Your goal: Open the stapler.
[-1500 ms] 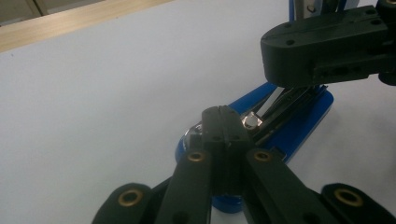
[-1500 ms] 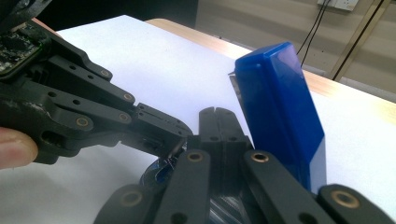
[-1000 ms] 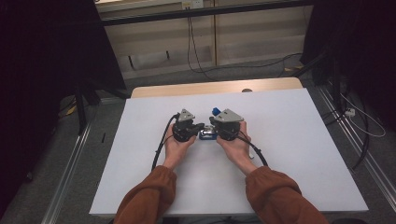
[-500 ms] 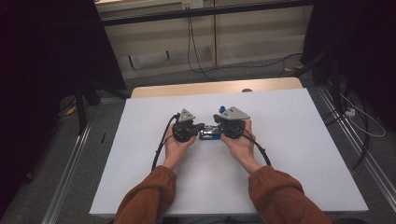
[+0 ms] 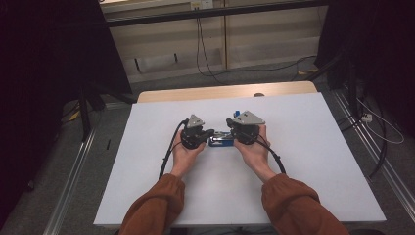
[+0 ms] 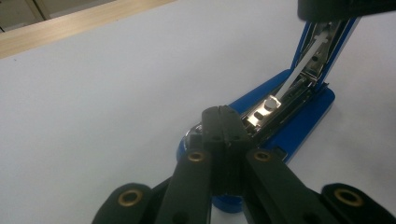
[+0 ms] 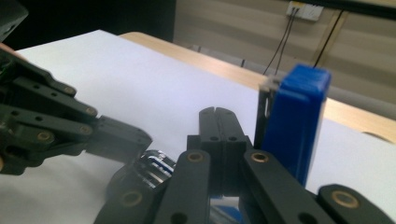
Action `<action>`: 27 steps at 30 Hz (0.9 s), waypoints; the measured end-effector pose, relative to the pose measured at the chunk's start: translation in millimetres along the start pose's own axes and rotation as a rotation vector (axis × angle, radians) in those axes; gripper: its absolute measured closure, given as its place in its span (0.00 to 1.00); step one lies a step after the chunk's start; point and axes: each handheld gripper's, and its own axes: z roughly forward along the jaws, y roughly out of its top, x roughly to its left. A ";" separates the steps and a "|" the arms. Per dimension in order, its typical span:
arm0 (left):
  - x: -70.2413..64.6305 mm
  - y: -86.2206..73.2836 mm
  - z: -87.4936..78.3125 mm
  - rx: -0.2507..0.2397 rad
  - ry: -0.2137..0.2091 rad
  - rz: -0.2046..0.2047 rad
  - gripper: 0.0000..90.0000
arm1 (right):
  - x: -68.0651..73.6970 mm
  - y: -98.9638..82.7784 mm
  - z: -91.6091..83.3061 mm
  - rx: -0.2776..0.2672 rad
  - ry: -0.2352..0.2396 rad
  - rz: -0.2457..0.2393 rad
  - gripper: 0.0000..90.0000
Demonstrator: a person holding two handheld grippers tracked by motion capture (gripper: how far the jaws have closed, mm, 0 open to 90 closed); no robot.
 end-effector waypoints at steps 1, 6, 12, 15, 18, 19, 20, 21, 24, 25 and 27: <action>0.0 0.0 0.0 0.000 0.000 0.000 1.00 | -1.1 0.7 -0.3 0.002 0.006 0.005 1.00; -0.3 0.3 -0.2 0.005 0.002 0.000 1.00 | -1.5 0.9 -1.3 0.005 0.006 0.005 1.00; 0.1 0.2 -0.1 0.003 0.000 -0.001 1.00 | -3.4 1.3 -2.5 0.007 0.003 0.006 1.00; -0.2 0.3 -0.1 0.005 0.001 0.000 1.00 | -4.7 1.4 -3.4 0.007 0.001 0.006 1.00; -0.3 0.3 -0.1 0.005 0.002 0.001 1.00 | -5.6 1.0 -4.2 0.006 0.002 0.005 1.00; -0.3 0.3 -0.2 0.005 0.002 0.000 1.00 | -5.8 0.9 -4.4 0.007 0.005 0.008 1.00; 0.0 0.3 -0.1 0.004 0.000 -0.002 1.00 | -6.4 0.8 -4.8 0.006 0.001 0.006 1.00; 0.0 0.2 -0.1 0.003 0.000 -0.002 1.00 | -7.0 0.6 -5.2 0.007 0.000 0.006 1.00; 0.3 0.1 0.0 0.001 -0.001 -0.003 1.00 | -10.2 -0.3 -7.1 0.007 -0.005 0.007 1.00; 0.2 0.0 0.2 -0.001 0.000 -0.003 1.00 | -11.4 -0.8 -8.0 0.008 -0.007 0.007 1.00; 0.0 0.2 0.0 0.003 -0.001 -0.004 1.00 | -12.8 -1.2 -8.8 0.007 -0.011 0.006 1.00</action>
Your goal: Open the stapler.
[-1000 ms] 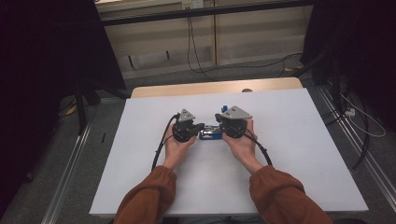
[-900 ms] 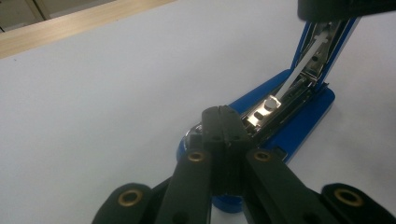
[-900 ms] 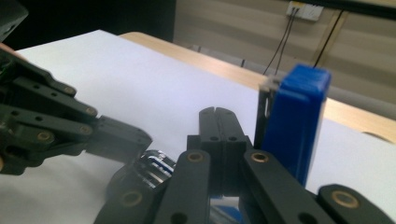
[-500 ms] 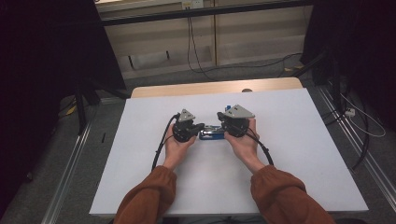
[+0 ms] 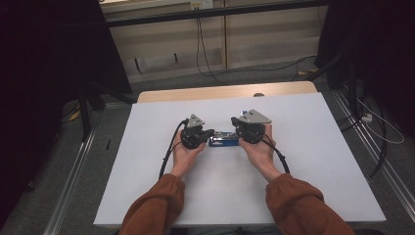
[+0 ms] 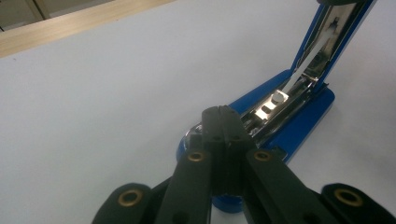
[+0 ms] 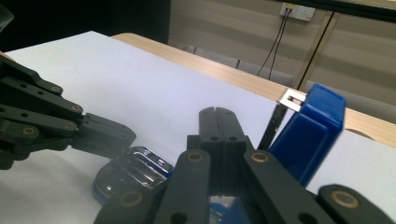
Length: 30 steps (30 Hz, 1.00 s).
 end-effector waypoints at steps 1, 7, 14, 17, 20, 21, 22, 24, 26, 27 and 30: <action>0.0 0.1 -0.1 0.002 0.001 0.004 1.00 | -2.1 -0.9 -1.3 0.000 -0.001 0.005 1.00; -0.3 0.1 -0.1 0.002 0.002 -0.001 1.00 | -7.8 -0.9 -4.2 -0.001 -0.024 0.020 1.00; -0.6 0.0 0.0 0.001 0.005 0.000 1.00 | -10.8 -2.8 -6.7 0.001 -0.025 0.021 1.00; -1.1 -0.1 0.0 0.000 0.006 -0.005 1.00 | -12.1 -3.6 -7.5 0.002 -0.026 0.036 1.00; -0.9 -0.2 -0.2 0.002 0.005 -0.002 1.00 | -12.9 -4.6 -8.4 0.004 -0.027 0.033 1.00; -0.9 -0.2 -0.2 0.002 0.006 0.000 1.00 | -13.2 -4.9 -8.6 0.005 -0.027 0.033 1.00; -0.9 -0.2 -0.2 0.003 0.006 -0.001 1.00 | -13.7 -5.2 -8.8 0.005 -0.028 0.033 1.00; -0.9 -0.2 -0.2 0.002 0.006 -0.002 1.00 | -15.0 -6.3 -9.4 0.007 -0.031 0.034 1.00; -0.9 -0.3 -0.1 0.001 0.005 -0.006 1.00 | -17.5 -7.9 -10.3 0.009 -0.036 0.037 1.00; -0.9 -0.4 -0.1 0.000 0.004 -0.006 1.00 | -18.7 -8.8 -10.8 0.012 -0.037 0.038 1.00; -0.9 -0.8 0.1 -0.005 0.004 -0.013 1.00 | -20.7 -10.4 -11.8 0.015 -0.038 0.038 1.00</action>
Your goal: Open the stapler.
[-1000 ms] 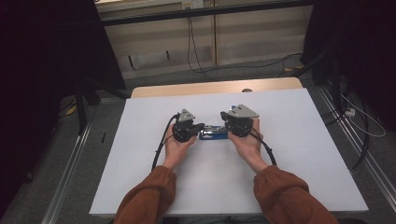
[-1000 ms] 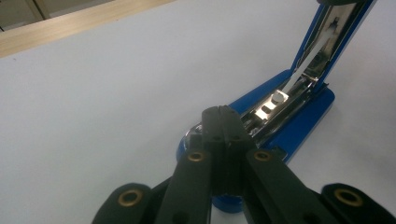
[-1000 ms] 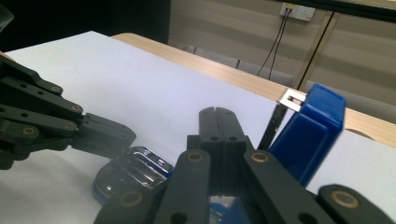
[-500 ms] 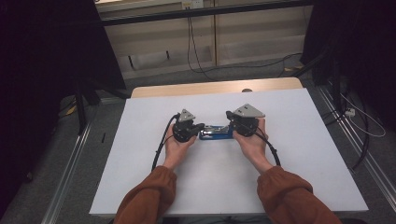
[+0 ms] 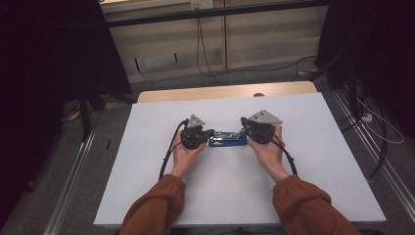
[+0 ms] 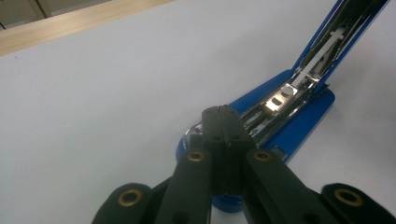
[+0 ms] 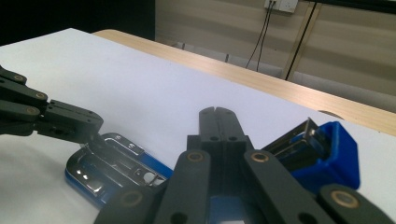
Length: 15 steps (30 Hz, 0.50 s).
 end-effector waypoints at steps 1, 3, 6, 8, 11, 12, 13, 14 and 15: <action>0.0 0.1 -0.1 0.002 0.000 0.002 1.00 | -1.4 -0.4 -1.0 0.000 0.002 0.003 1.00; 0.0 0.1 -0.2 0.003 0.000 0.002 1.00 | -1.9 0.0 -1.3 -0.003 0.004 -0.002 1.00; -0.1 0.0 -0.2 0.002 0.000 0.000 1.00 | -2.2 0.0 -1.3 -0.006 0.010 -0.006 1.00; -0.2 -0.4 -0.1 -0.002 0.004 -0.005 1.00 | -4.2 -2.3 -1.9 -0.008 0.010 -0.001 1.00; -0.2 -0.4 -0.1 -0.002 0.004 -0.006 1.00 | -5.5 -3.8 -2.5 -0.004 0.008 -0.002 1.00; -0.2 -0.4 -0.2 -0.002 0.004 -0.005 1.00 | -6.1 -4.1 -2.4 -0.005 0.009 -0.004 1.00; -0.2 -0.4 -0.2 -0.002 0.005 -0.004 1.00 | -6.5 -4.3 -2.4 -0.004 0.008 -0.006 1.00; -0.3 -0.3 -0.2 -0.001 0.005 -0.005 1.00 | -6.5 -4.4 -2.6 0.000 0.009 -0.004 1.00; -0.2 -0.3 -0.3 0.000 0.004 -0.004 1.00 | -6.8 -4.5 -2.6 -0.001 0.010 -0.006 1.00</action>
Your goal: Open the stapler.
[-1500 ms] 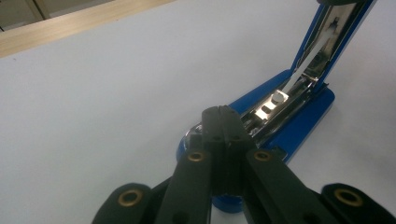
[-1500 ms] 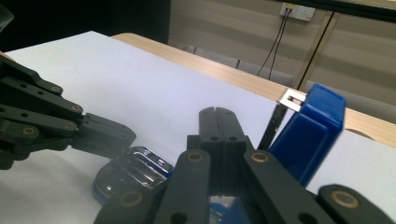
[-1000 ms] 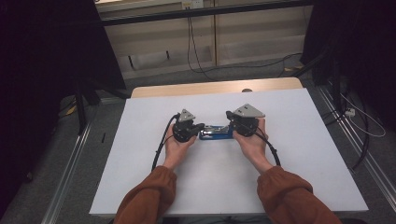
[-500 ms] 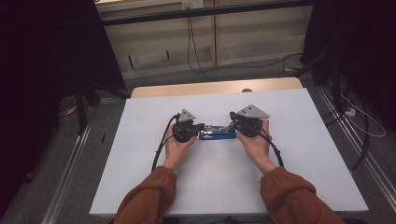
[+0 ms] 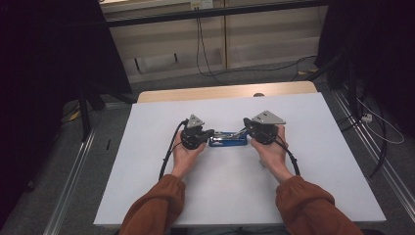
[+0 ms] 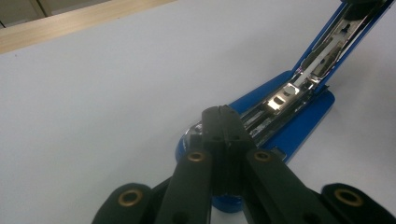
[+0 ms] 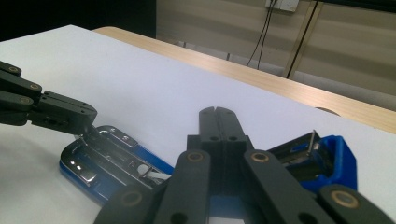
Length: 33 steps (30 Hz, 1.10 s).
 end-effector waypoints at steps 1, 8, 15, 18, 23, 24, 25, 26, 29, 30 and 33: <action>-0.1 -0.1 0.1 -0.002 0.001 0.000 1.00 | -0.2 -0.2 -0.1 0.002 0.000 -0.006 1.00; 0.0 -0.1 0.1 -0.002 0.001 -0.001 1.00 | -5.3 -4.8 -1.1 0.025 -0.012 -0.013 1.00; -0.2 -0.5 -0.2 -0.002 0.001 0.003 1.00 | -5.6 -9.3 -3.3 0.030 0.010 -0.025 1.00; -0.3 -0.6 -0.2 -0.003 0.001 0.002 1.00 | -7.4 -10.4 -3.3 0.041 0.000 -0.024 1.00; -0.1 -0.5 -0.2 -0.003 0.000 0.002 1.00 | -13.5 -13.7 -5.4 0.043 -0.003 -0.014 1.00; -0.3 -0.6 -0.1 -0.004 0.001 0.001 1.00 | -13.5 -13.7 -5.4 0.043 -0.003 -0.014 1.00; -0.4 -0.7 -0.1 -0.005 0.002 0.003 1.00 | -14.7 -14.4 -6.8 0.040 0.004 -0.010 1.00; -0.4 -0.9 -0.1 -0.006 0.002 0.002 1.00 | -15.0 -14.5 -7.4 0.041 0.005 -0.011 1.00; -0.8 -1.0 -0.1 -0.007 0.005 0.001 1.00 | -16.0 -14.4 -8.9 0.043 0.008 -0.015 1.00; -0.8 -1.0 -0.1 -0.007 0.005 0.001 1.00 | -16.4 -14.4 -9.3 0.044 0.009 -0.015 1.00; -0.4 -1.0 -0.1 -0.008 0.003 0.000 1.00 | -17.2 -14.4 -11.4 0.048 0.005 -0.021 1.00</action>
